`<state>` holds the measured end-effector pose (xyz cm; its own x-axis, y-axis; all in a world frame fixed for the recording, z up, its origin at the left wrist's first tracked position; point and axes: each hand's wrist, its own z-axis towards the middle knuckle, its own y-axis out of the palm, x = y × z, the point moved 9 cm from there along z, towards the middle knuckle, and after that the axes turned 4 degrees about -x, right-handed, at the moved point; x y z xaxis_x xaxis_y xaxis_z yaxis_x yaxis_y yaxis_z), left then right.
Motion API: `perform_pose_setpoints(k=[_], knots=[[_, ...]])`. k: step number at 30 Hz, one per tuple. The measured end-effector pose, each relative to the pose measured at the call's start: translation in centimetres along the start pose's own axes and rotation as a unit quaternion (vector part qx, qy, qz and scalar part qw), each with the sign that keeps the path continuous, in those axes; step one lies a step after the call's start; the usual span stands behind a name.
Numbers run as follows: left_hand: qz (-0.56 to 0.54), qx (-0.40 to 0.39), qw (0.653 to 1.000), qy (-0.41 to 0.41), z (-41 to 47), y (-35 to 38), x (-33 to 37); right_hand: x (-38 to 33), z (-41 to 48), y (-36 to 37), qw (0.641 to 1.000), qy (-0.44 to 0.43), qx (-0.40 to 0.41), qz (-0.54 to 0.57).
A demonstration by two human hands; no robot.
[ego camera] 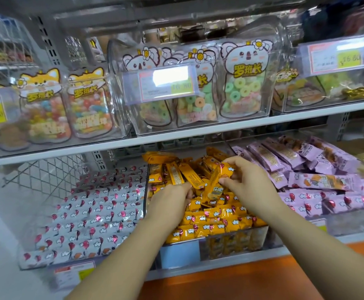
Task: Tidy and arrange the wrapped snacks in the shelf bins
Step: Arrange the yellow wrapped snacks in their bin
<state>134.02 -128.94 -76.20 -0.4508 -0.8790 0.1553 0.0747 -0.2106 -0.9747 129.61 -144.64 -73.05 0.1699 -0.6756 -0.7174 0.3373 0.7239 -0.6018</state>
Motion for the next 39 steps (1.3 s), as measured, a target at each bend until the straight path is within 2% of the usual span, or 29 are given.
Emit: perform_pose_setpoints(k=[6, 10, 15, 22, 27, 32, 39], knots=[[0.001, -0.003, 1.0, 0.0, -0.1, -0.1, 0.0, -1.8, 0.0, 1.5, 0.995, -0.055, -0.04, -0.071], [-0.005, -0.033, 0.999, -0.011, 0.1, 0.3, -0.3, -1.0, 0.5, 0.6, 0.999, -0.026, -0.014, -0.03], [-0.004, -0.026, 1.0, -0.002, -0.1, 0.4, -0.6, 0.3, 0.8, 1.3, 0.998, -0.005, -0.043, -0.046], [0.033, -0.067, 0.997, -0.024, 0.2, 0.6, -0.2, -1.5, 0.3, 3.6, 0.975, -0.074, -0.123, -0.171], [0.044, -0.03, 0.998, -0.016, 0.3, 0.1, 0.4, -1.2, 0.8, 4.6, 0.969, -0.058, -0.145, -0.191], [0.014, 0.011, 1.0, 0.009, 0.0, -0.3, 0.5, -1.5, 0.4, 6.1, 0.95, -0.077, -0.182, -0.242], [-0.062, 0.065, 0.996, 0.008, 0.0, 0.0, -0.2, -0.9, 0.2, 6.1, 0.955, -0.075, -0.159, -0.237]])
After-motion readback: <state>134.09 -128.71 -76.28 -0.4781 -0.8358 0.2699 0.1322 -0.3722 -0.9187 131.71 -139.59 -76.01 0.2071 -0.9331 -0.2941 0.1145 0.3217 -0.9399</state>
